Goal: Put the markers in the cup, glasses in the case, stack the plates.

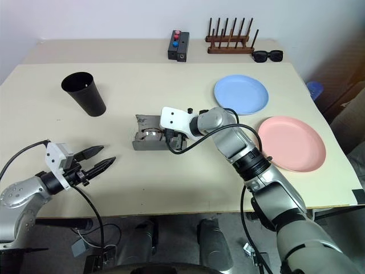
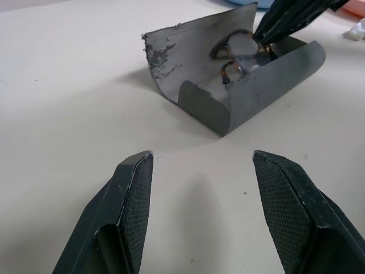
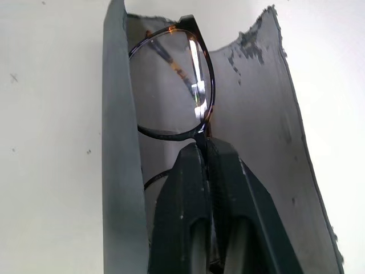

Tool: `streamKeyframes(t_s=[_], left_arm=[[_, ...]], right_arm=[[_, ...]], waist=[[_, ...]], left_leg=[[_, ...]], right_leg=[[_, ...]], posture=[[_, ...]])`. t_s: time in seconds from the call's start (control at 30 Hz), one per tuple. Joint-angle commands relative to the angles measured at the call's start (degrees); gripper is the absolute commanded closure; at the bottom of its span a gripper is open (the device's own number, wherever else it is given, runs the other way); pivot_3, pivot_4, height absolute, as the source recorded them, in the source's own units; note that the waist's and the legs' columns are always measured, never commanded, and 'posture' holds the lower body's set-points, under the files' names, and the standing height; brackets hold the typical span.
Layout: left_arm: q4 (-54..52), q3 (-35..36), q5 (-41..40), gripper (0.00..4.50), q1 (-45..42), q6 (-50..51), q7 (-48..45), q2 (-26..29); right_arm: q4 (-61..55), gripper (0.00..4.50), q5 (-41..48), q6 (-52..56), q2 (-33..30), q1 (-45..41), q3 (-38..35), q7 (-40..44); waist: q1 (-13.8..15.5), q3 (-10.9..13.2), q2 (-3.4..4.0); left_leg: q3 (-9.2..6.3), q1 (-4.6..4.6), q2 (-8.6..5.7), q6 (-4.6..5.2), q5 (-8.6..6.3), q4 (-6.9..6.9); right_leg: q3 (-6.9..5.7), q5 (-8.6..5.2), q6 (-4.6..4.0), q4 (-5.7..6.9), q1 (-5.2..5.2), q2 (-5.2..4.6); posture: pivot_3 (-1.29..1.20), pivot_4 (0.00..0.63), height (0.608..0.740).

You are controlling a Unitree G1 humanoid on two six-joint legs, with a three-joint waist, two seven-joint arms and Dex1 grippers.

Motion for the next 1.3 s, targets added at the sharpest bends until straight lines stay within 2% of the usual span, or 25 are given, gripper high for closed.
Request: streamKeyframes(t_s=[0.03, 0.13, 0.23, 0.33, 0.47, 0.57, 0.7, 0.87, 0.93, 1.0, 1.07, 1.3], left_arm=[[0.45, 0.56, 0.10, 1.64, 0.59, -2.04, -0.22, -0.35], [1.60, 0.78, 0.28, 1.64, 0.52, -2.80, -0.03, -0.55], [1.89, 1.48, -1.98, 1.64, -2.10, 0.18, 1.75, -0.82], [2.69, 1.35, -5.86, 2.44, -9.06, 6.99, 3.90, -0.63], [5.58, -3.61, -5.88, 4.44, -21.91, 12.90, 4.32, -0.71], [11.91, -7.37, -3.61, 4.48, -33.54, 15.81, 5.87, -2.36], [24.31, -15.94, 1.70, 4.48, -50.23, 19.76, 4.09, -5.29], [41.55, -21.33, 7.27, 4.48, -63.22, 18.81, 0.83, -8.96], [46.12, -22.90, 9.23, 4.48, -66.11, 18.56, -1.04, -9.81], [51.12, -28.49, 14.56, 4.48, -69.22, 19.78, -3.51, -10.11], [55.31, -31.21, 17.67, 4.48, -71.20, 19.47, -5.21, -10.58], [61.28, -31.98, 21.66, 4.48, -72.58, 16.80, -9.33, -11.15]], right_arm=[[-1.90, 2.53, 0.46, 0.51, 0.82, -0.53, -2.62, -1.12], [-2.91, 1.02, 1.21, 1.37, 1.15, -0.96, -4.35, -1.98], [-4.85, 1.02, 2.23, 2.22, 0.84, -0.87, -6.40, -2.07], [-11.00, 0.98, 5.22, 0.58, -1.76, 1.90, -9.28, 0.42], [-22.69, 0.98, 10.45, -1.67, -7.99, 10.21, -12.56, 5.64], [-28.36, 0.98, 13.19, 0.11, -11.50, 15.72, -14.69, 6.64], [-33.30, 0.98, 14.30, 3.40, -14.75, 23.01, -17.58, 4.20], [-38.70, 0.98, 16.58, 8.11, -16.09, 27.87, -20.38, 1.21], [-39.96, 0.98, 17.38, 9.56, -16.24, 28.83, -21.22, 0.20], [-41.44, 0.98, 19.08, 11.77, -15.58, 30.61, -23.92, -1.93], [-42.57, 0.98, 20.17, 12.84, -15.42, 32.82, -26.28, -3.73], [-43.64, 0.98, 21.91, 10.93, -16.93, 40.17, -30.04, -5.09]], waist=[[0.00, 0.00, 0.00], [0.04, 0.00, 0.00], [0.12, 0.00, 0.00], [0.56, 0.00, 0.00], [1.76, -0.02, -0.03], [1.92, -0.02, -0.03], [1.53, -0.02, -0.03], [1.03, 0.00, 0.00], [1.01, 0.00, 0.00], [1.15, 0.00, 0.00], [1.43, 0.00, 0.00], [1.47, 0.00, -0.01]], left_leg=[[0.00, 0.00, 0.00, 0.00, 0.00, 0.00], [0.00, 0.00, 0.00, 0.00, 0.00, 0.00], [0.00, 0.00, 0.00, 0.00, 0.00, 0.01], [-0.07, -0.01, 0.00, -0.01, 0.01, 0.06], [-0.13, 0.00, -0.02, -0.01, 0.02, 0.17], [-0.18, -0.01, -0.03, -0.01, 0.03, 0.28], [-0.18, 0.03, -0.03, -0.02, 0.05, 0.38], [-0.20, 0.05, -0.02, -0.01, 0.04, 0.28], [-0.23, 0.03, -0.02, -0.01, 0.04, 0.26], [-0.22, 0.02, -0.02, -0.01, 0.04, 0.26], [-0.24, -0.01, -0.03, -0.01, 0.04, 0.27], [-0.24, -0.02, -0.03, -0.01, 0.04, 0.28]], right_leg=[[0.00, 0.00, 0.00, 0.00, 0.00, 0.00], [0.00, 0.00, 0.00, 0.01, 0.00, 0.00], [0.00, 0.00, 0.00, 0.01, 0.01, 0.00], [-0.04, 0.00, 0.01, 0.07, 0.02, 0.01], [-0.07, 0.07, 0.21, 0.06, 0.16, 0.02], [-0.10, 0.09, 0.34, 0.06, 0.27, 0.05], [-0.07, 0.17, 0.40, 0.09, 0.34, 0.09], [-0.05, 0.16, 0.49, 0.10, 0.30, 0.13], [-0.06, 0.15, 0.53, 0.11, 0.27, 0.15], [-0.05, 0.14, 0.54, 0.10, 0.26, 0.14], [-0.06, 0.13, 0.53, 0.10, 0.26, 0.15], [-0.05, 0.12, 0.51, 0.09, 0.26, 0.14]], posture=[[0.00, 0.150, 0.740], [0.00, 0.150, 0.740], [0.00, 0.150, 0.740], [0.00, 0.150, 0.740], [0.00, 0.150, 0.740], [0.00, 0.150, 0.740], [0.00, 0.150, 0.740], [0.00, 0.150, 0.740], [0.00, 0.150, 0.740], [0.00, 0.150, 0.740], [0.00, 0.150, 0.740], [0.00, 0.150, 0.740]])
